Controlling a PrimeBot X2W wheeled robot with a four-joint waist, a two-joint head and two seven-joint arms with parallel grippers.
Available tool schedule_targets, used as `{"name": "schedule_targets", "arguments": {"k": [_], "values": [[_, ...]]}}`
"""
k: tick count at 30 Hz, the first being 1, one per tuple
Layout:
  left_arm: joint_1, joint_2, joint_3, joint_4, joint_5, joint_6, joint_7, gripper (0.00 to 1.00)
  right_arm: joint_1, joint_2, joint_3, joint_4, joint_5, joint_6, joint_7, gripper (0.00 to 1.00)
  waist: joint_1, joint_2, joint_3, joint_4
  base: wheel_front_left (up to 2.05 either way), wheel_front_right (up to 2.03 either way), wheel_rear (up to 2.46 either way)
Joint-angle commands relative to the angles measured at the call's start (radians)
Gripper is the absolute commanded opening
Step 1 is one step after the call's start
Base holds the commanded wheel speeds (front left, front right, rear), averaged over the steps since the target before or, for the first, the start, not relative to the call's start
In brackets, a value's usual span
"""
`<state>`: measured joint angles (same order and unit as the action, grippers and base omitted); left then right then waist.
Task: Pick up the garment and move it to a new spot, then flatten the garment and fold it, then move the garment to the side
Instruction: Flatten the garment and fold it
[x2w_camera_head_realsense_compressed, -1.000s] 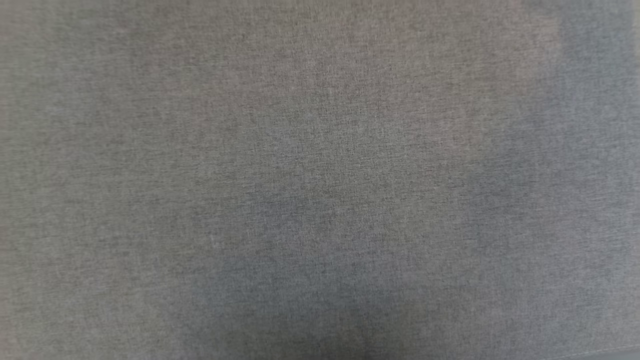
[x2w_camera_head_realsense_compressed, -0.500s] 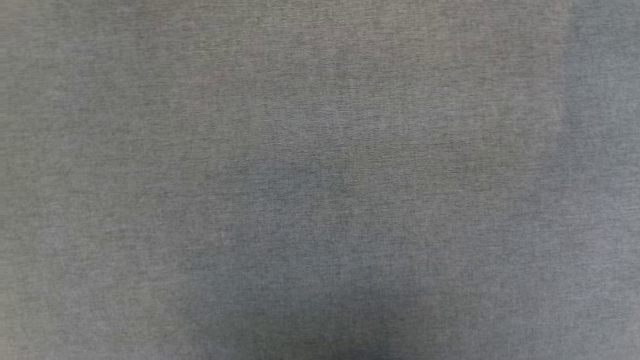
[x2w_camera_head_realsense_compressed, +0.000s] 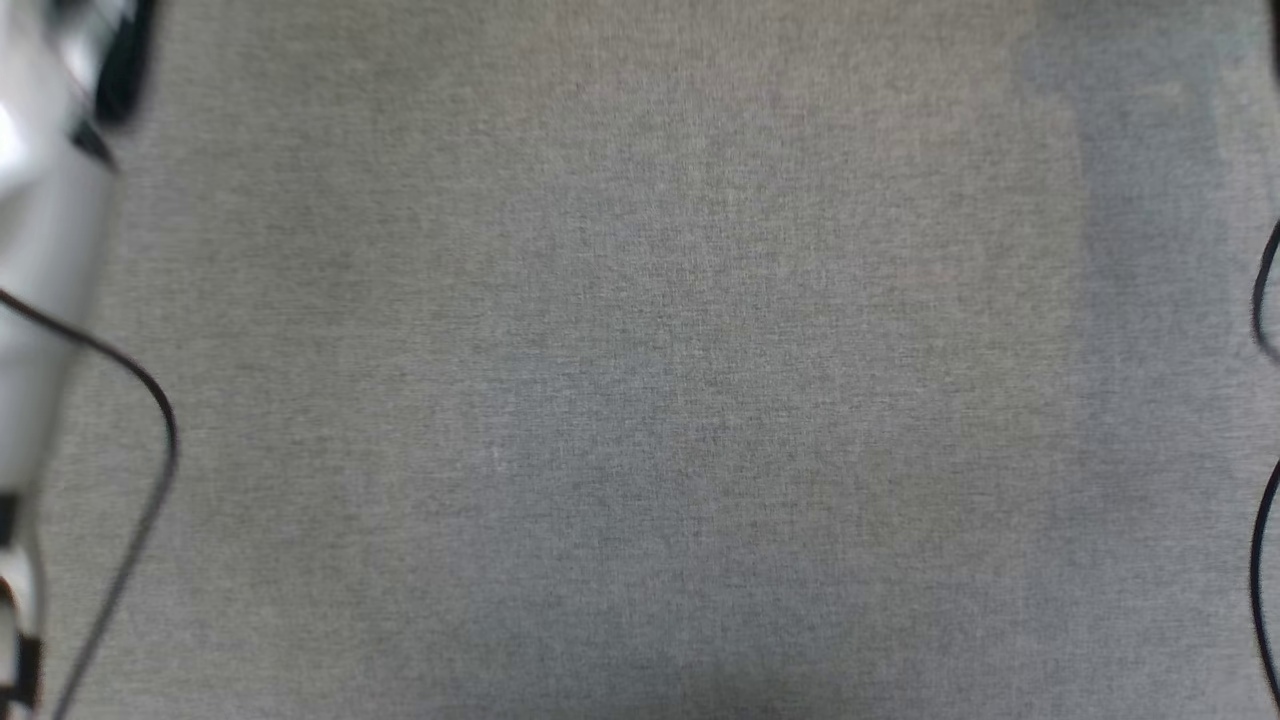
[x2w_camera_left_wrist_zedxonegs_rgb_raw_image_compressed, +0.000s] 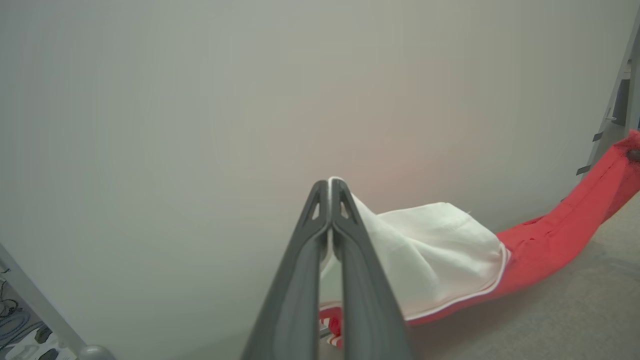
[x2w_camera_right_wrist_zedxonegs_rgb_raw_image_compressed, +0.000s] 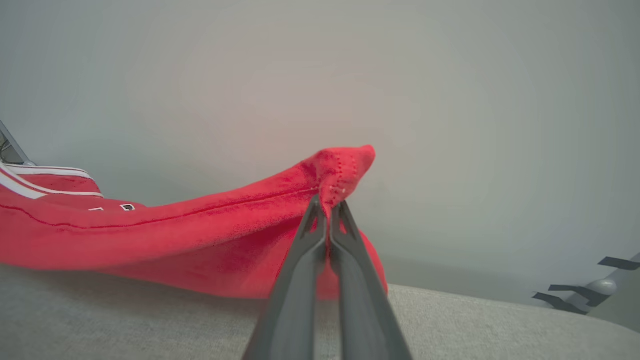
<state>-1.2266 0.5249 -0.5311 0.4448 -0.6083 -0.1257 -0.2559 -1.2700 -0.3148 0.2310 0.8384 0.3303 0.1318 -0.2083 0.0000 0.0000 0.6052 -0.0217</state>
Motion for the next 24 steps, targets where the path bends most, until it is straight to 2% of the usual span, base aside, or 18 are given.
{"name": "schedule_targets", "arguments": {"k": [1,7,12,24], "values": [[0.065,-0.009,0.005,-0.019,-0.003,0.007,-0.006,0.0,0.046,-0.007,0.011,0.004,0.023,-0.001,-0.008,0.0,0.0,0.0,-0.084,0.025,0.0,0.0,0.0],[0.352,-0.013,-0.014,-0.095,-0.02,0.04,-0.005,0.0,0.25,-0.038,0.114,-0.012,0.125,-0.001,0.016,0.0,0.0,0.0,-0.199,0.046,0.0,0.0,0.0],[0.552,0.004,-0.051,-0.147,-0.061,0.061,0.028,0.0,0.392,-0.083,0.155,-0.03,0.207,-0.001,0.05,0.0,0.0,0.0,-0.276,0.065,0.0,0.0,0.0],[0.883,0.062,-0.12,-0.25,-0.115,0.112,0.084,0.0,0.644,-0.128,0.209,-0.109,0.386,-0.001,0.118,0.0,0.0,0.0,-0.434,0.086,0.0,0.0,0.0]]}}
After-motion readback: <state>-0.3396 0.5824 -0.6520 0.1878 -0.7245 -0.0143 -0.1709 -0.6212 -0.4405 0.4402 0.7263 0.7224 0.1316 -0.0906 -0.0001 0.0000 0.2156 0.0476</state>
